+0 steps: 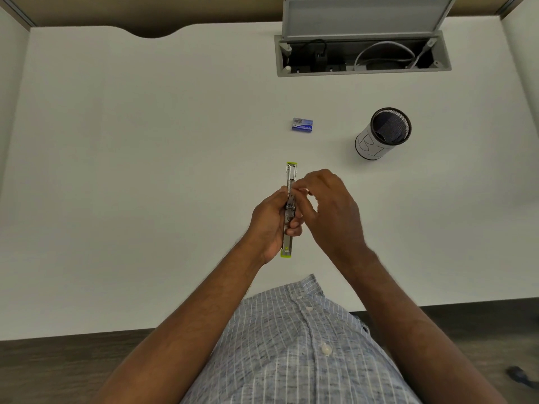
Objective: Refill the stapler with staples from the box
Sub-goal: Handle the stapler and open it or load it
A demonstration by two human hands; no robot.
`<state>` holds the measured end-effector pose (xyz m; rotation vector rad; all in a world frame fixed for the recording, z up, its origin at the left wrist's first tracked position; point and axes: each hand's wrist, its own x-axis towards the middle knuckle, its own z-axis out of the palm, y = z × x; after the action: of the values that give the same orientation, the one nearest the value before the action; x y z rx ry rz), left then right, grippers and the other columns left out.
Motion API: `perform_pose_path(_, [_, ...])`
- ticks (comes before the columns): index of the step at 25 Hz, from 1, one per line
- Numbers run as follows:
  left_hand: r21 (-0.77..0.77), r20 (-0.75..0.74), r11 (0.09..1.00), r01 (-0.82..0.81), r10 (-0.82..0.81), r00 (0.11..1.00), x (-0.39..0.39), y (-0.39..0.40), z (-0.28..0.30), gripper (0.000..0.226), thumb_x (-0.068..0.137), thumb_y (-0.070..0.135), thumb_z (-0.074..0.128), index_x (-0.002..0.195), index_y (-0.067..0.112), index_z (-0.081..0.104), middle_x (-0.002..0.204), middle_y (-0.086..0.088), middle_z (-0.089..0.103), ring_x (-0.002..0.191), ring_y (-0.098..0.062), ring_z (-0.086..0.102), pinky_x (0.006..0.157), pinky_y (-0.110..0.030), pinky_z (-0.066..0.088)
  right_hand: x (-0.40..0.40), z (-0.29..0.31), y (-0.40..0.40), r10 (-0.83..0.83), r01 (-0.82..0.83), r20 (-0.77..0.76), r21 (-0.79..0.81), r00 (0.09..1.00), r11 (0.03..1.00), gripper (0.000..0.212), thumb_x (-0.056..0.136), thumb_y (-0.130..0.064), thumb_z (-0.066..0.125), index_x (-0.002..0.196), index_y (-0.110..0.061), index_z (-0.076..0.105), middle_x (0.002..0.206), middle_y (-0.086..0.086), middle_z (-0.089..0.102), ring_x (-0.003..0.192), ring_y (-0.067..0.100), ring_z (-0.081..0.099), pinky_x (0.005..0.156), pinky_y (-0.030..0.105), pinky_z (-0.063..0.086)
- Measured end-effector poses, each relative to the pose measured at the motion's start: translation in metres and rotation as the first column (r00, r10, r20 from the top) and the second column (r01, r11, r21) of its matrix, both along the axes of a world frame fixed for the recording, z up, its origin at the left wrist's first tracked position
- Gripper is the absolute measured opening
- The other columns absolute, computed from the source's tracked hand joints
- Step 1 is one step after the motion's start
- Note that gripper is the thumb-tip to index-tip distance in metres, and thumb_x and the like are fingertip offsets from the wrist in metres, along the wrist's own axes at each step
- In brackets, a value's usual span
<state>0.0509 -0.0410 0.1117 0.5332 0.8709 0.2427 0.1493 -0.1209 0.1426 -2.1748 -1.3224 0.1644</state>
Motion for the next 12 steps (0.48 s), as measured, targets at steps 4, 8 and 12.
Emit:
perform_pose_path(4, [0.034, -0.020, 0.999, 0.024, -0.024, 1.000, 0.0001, -0.0017, 0.0005, 0.030, 0.108, 0.026, 0.039, 0.100, 0.008, 0.062, 0.073, -0.012, 0.047, 0.050, -0.015, 0.040, 0.043, -0.024, 0.031, -0.0003, -0.0059, -0.0005, 0.017, -0.013, 0.073, -0.065, 0.997, 0.998, 0.023, 0.101, -0.029, 0.062, 0.116, -0.016, 0.072, 0.109, 0.005, 0.065, 0.098, 0.020, 0.059, 0.076, 0.028, 0.050])
perform_pose_path(8, [0.032, -0.026, 0.999, 0.031, -0.030, 0.999, -0.0007, -0.0017, 0.0007, 0.030, 0.108, 0.027, 0.038, 0.101, 0.009, 0.060, 0.074, -0.012, 0.047, 0.050, -0.015, 0.041, 0.042, -0.023, 0.033, 0.0001, -0.0096, -0.0025, 0.031, -0.025, 0.061, -0.093, 0.998, 0.995, 0.029, 0.103, -0.033, 0.056, 0.123, -0.019, 0.070, 0.112, 0.003, 0.063, 0.101, 0.019, 0.057, 0.076, 0.031, 0.051])
perform_pose_path(12, [0.016, -0.027, 1.000, 0.022, -0.022, 0.999, 0.0011, -0.0017, 0.0020, 0.033, 0.109, 0.029, 0.038, 0.097, 0.013, 0.065, 0.072, -0.011, 0.046, 0.051, -0.015, 0.040, 0.042, -0.023, 0.032, 0.0023, -0.0102, -0.0046, 0.048, -0.046, 0.023, -0.081, 0.999, 0.996, 0.031, 0.103, -0.033, 0.055, 0.128, -0.019, 0.067, 0.115, 0.003, 0.062, 0.105, 0.018, 0.057, 0.079, 0.032, 0.053])
